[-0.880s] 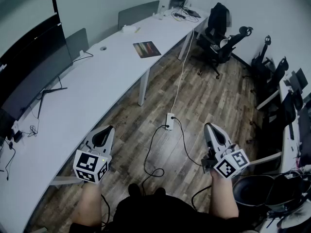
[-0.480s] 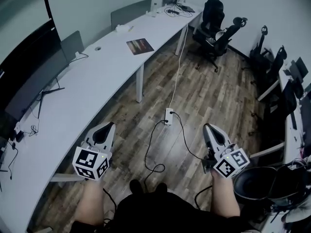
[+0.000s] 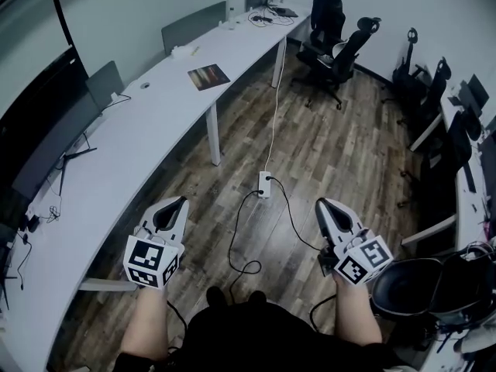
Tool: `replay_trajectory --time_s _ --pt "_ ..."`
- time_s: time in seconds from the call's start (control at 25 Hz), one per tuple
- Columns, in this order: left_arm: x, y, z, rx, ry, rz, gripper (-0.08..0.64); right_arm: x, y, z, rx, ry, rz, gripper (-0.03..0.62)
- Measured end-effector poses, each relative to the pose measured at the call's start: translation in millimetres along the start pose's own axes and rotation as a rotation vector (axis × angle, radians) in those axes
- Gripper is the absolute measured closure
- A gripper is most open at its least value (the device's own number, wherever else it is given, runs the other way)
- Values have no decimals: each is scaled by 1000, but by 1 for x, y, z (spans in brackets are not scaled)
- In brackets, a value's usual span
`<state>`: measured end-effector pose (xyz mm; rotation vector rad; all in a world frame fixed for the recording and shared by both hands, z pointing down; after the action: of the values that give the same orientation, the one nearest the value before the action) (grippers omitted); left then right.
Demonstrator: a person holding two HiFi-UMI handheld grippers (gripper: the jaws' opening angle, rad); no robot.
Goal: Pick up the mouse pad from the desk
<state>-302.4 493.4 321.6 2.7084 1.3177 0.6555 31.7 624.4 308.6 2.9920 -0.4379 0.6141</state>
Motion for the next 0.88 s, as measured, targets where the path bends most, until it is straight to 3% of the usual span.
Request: replay_trajectory --time_s 0.44,0.88 --pt "71 19 35 16 -28 -12 552 47 -69 14 25 6 45 588" --pt "85 52 46 24 -21 -53 552 72 -83 6 19 70 29 588"
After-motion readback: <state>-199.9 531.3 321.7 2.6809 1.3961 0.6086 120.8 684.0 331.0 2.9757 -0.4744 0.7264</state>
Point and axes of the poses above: the fingertips, and each gripper's own axes: y forward along the fingers, x to its right, z out of its top, the point moved 7 cm from there along -y, backward along the fingers, and after that the axes turned 14 degrees about y, right-handed, at the moved point
